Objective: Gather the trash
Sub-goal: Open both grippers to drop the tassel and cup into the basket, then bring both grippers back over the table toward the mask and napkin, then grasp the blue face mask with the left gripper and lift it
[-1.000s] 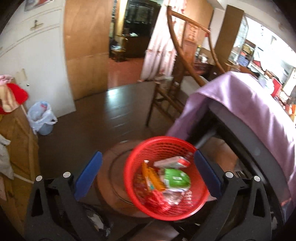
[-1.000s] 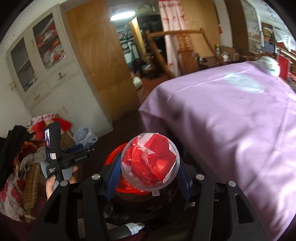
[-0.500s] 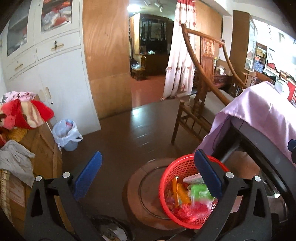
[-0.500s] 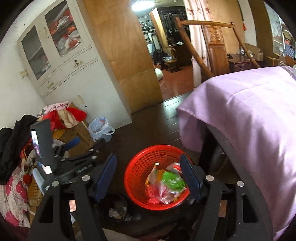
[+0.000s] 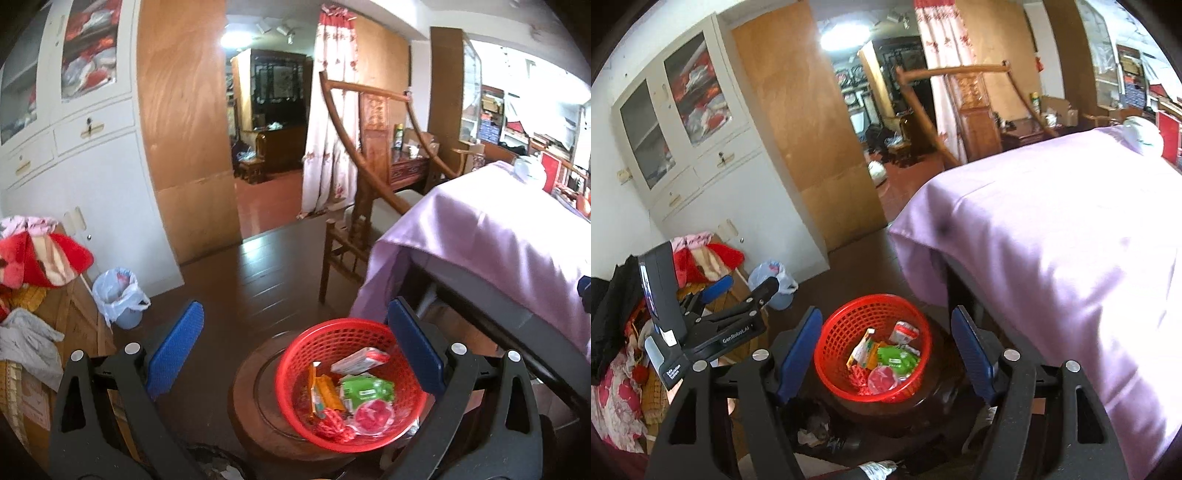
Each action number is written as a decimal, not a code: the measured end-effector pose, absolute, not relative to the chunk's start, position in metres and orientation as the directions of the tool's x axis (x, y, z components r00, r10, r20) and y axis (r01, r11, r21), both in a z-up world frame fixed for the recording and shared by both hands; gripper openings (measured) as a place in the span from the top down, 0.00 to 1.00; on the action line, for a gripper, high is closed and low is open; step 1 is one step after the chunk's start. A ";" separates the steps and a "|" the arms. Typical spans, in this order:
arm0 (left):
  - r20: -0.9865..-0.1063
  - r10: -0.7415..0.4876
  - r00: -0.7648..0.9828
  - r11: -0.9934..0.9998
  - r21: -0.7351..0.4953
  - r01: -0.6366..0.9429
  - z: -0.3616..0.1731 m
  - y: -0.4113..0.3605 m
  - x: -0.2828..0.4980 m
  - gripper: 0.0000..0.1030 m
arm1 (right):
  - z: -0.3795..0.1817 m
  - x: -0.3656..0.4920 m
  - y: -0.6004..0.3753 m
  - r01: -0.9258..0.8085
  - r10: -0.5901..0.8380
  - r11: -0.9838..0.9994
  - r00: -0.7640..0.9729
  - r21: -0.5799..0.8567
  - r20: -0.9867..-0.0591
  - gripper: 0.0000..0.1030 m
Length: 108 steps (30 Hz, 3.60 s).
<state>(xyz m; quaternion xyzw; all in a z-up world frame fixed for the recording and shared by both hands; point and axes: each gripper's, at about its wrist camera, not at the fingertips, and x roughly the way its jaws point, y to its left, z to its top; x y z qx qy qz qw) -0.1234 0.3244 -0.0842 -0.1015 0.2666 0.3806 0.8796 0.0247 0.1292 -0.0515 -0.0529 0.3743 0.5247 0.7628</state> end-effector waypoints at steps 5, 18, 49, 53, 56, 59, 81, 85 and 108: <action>-0.509 0.617 0.601 0.719 0.054 -0.693 -0.067 0.296 -0.115 0.07 | -0.037 0.029 0.092 -0.824 0.776 0.475 0.227 0.310 -0.588 0.29; -0.446 0.562 0.696 0.810 0.128 -0.572 -0.043 0.203 -0.089 0.07 | -0.015 0.044 -0.042 -0.728 0.768 0.603 0.420 0.326 -0.484 0.24; -0.530 0.270 0.804 0.954 0.261 -0.149 -0.077 0.038 0.082 0.07 | -0.045 0.147 -0.237 -0.365 0.468 0.884 0.677 0.293 -0.567 0.20; -0.568 0.222 0.793 0.971 0.206 -0.124 -0.080 0.045 0.101 0.07 | -0.043 0.167 -0.241 -0.343 0.427 0.904 0.682 0.255 -0.594 0.16; -0.592 0.197 0.782 0.978 0.169 -0.118 -0.079 0.053 0.111 0.07 | -0.042 0.193 -0.243 -0.303 0.356 0.933 0.695 0.193 -0.625 0.16; -0.608 0.173 0.775 0.984 0.137 -0.112 -0.077 0.060 0.119 0.06 | -0.045 0.229 -0.247 -0.265 0.318 0.947 0.676 0.183 -0.665 0.16; -0.760 -0.136 0.636 0.938 0.107 0.329 -0.071 -0.112 0.323 0.06 | -0.050 0.300 -0.326 0.019 0.203 0.944 0.755 0.329 -0.624 0.15; -0.776 -0.157 0.611 0.919 0.112 0.378 -0.086 -0.130 0.340 0.14 | -0.055 0.303 -0.332 0.030 0.224 0.932 0.737 0.362 -0.637 0.15; -0.715 -0.220 0.664 0.972 -0.104 0.210 -0.052 -0.046 0.346 0.16 | -0.095 0.324 -0.272 -0.109 0.269 0.962 0.556 0.251 -0.787 0.36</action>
